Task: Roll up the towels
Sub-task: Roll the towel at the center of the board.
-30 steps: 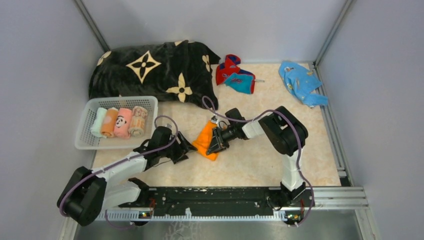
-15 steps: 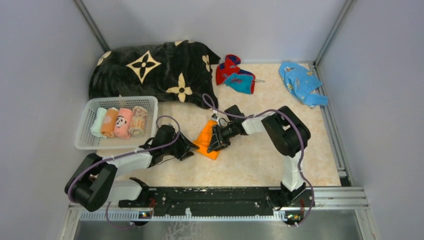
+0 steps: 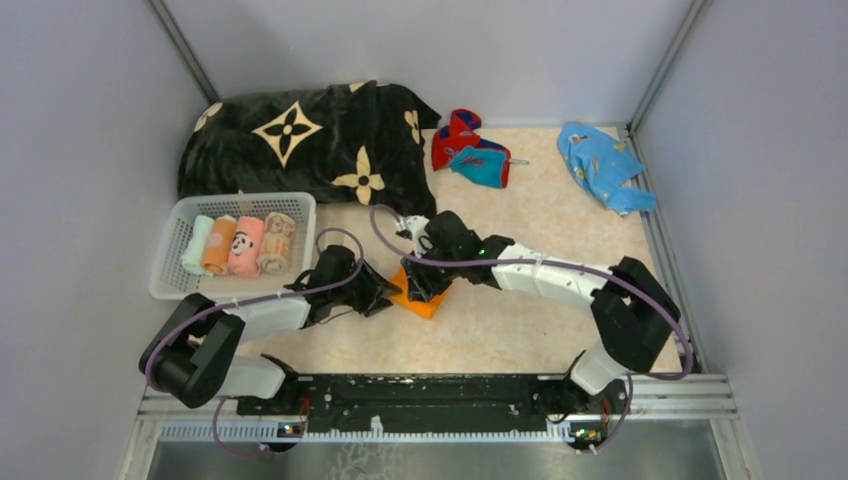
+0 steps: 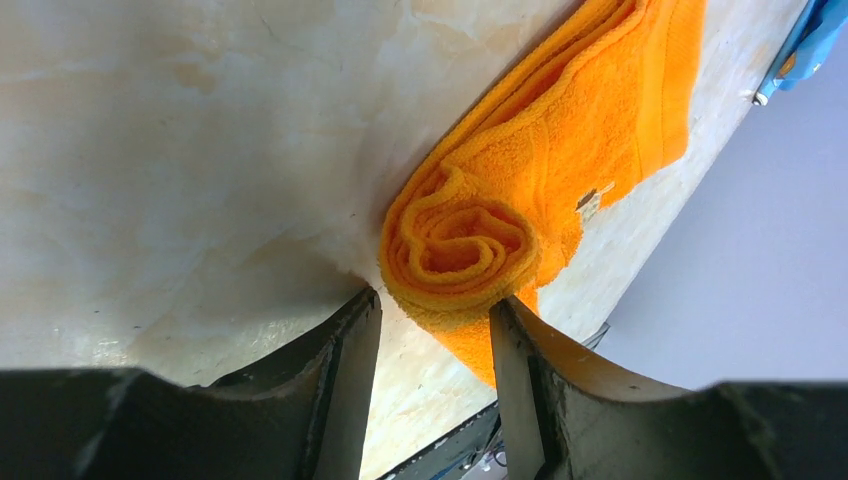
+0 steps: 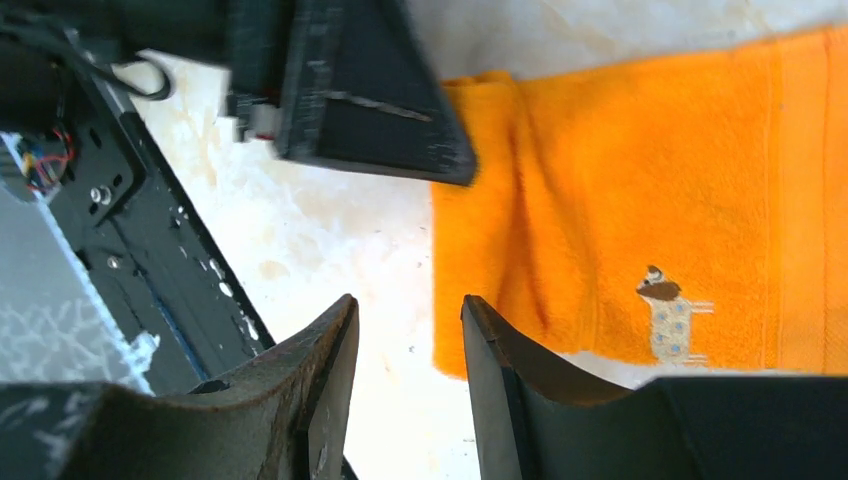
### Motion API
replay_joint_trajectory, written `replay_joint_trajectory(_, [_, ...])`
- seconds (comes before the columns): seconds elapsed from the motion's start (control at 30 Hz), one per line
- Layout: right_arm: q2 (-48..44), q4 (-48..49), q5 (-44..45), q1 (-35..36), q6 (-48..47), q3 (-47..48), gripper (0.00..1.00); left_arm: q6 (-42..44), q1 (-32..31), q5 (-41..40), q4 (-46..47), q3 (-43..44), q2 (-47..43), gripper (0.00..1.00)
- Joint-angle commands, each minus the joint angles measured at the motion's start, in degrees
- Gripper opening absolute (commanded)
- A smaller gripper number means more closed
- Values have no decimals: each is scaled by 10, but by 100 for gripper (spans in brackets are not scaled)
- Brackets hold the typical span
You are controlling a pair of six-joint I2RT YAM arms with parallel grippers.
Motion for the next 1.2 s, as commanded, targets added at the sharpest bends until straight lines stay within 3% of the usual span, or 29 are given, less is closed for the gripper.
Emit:
replay_joint_trajectory(0.0, [-42,7,137,71,-83,-3,43,9,2,-44,-74,-19,26,52])
replay_joint_trajectory(0.37, [11,31,264,159,-132,-1,43,5,3,-51,-78,-28,21,53])
replay_joint_trajectory(0.8, [126,27,376,190,-148,-12,44,11,5,-56,-88,-25,9,53])
replay_joint_trajectory(1.17, [162,16,443,190,-156,-18,43,31,20,-61,-100,-17,-3,54])
